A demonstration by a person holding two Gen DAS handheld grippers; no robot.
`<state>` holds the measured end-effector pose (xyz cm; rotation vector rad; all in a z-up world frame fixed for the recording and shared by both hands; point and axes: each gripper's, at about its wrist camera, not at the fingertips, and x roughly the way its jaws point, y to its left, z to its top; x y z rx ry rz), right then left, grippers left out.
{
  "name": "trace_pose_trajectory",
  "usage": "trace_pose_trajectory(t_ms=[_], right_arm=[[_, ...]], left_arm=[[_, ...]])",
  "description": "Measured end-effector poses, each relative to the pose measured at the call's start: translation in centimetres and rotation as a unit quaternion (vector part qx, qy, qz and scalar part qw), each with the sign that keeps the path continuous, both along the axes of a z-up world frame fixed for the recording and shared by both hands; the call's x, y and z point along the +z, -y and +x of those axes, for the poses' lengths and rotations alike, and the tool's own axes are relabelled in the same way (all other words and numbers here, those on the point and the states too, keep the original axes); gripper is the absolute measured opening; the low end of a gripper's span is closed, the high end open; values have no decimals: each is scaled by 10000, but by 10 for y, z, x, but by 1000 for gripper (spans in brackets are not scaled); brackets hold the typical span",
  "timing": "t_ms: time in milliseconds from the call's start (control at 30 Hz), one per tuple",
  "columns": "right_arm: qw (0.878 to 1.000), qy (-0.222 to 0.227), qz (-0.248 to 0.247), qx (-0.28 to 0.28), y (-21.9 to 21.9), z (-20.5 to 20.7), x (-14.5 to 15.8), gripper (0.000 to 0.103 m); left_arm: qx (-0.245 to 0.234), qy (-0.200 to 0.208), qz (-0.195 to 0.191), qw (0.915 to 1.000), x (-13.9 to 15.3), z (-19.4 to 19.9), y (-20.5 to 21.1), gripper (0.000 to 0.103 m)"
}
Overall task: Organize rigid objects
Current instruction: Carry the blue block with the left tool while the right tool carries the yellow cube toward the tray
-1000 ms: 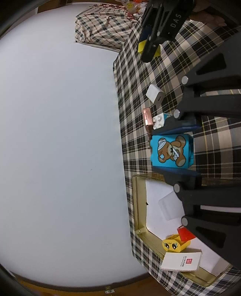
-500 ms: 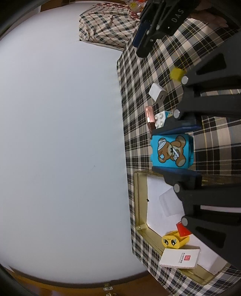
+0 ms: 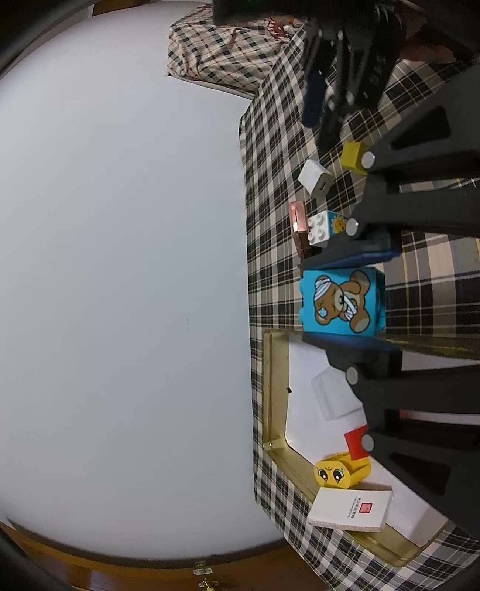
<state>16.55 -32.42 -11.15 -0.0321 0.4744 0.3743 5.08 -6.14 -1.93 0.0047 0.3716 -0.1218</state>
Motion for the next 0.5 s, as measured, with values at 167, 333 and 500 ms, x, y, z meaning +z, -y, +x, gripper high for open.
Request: trace_pose_trajectory(t_ms=[167,333,500], right_arm=[[9966,-782,-191,154,-10,25,-16,58],[9929,-1065,-424,305,-22,31,-24,55],[9956,-734,-555,199,-26,18,-18,38]], left_arm=[[-57,-5,27,10000,0,0,3,31],[-90,-47,-21,9999,0,2,2,31],[-99,-17,-41,9999,-1,1,1,31]])
